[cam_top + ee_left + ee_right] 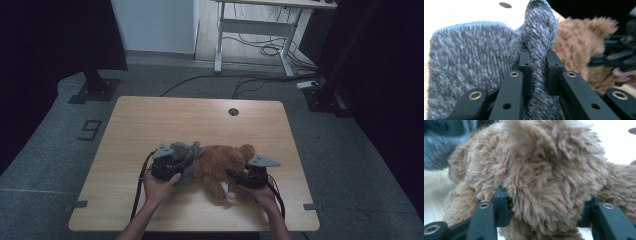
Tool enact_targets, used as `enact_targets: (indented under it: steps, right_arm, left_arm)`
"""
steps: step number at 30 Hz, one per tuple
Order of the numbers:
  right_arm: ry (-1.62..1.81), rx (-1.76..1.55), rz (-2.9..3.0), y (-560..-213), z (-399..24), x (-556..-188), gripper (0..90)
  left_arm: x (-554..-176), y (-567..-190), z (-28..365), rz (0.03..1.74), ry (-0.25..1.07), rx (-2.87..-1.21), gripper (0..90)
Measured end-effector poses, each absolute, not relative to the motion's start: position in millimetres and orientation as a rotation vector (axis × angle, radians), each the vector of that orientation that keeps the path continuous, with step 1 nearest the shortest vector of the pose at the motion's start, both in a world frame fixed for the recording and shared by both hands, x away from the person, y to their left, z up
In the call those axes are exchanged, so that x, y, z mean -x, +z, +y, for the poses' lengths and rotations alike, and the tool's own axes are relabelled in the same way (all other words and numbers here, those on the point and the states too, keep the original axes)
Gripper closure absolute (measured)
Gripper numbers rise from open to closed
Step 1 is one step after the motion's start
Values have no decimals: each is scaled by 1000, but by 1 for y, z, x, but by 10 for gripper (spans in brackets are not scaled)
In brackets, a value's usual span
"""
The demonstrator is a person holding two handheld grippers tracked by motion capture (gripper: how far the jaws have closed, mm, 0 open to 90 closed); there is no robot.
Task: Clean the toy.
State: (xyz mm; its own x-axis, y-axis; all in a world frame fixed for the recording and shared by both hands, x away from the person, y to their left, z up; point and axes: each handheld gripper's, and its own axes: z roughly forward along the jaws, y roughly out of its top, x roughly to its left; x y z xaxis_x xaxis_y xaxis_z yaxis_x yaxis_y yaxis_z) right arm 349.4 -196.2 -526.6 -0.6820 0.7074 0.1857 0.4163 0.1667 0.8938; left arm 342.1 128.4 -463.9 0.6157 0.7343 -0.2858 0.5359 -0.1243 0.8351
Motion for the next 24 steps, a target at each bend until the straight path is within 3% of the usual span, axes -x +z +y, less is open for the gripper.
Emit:
enact_targets:
  steps: [8,15,24]
  right_arm:
    - [1510,-1067,2122,-531,-193,-344,489]
    - [1477,-1033,2093,-531,-188,-338,492]
    - [1455,-1049,2084,-536,-187,-337,513]
  left_arm:
    - [-354,-422,65,914,261,-1849,776]
    - [-369,-436,-16,874,218,-1966,768]
    - [-369,-454,-9,899,242,-1962,773]
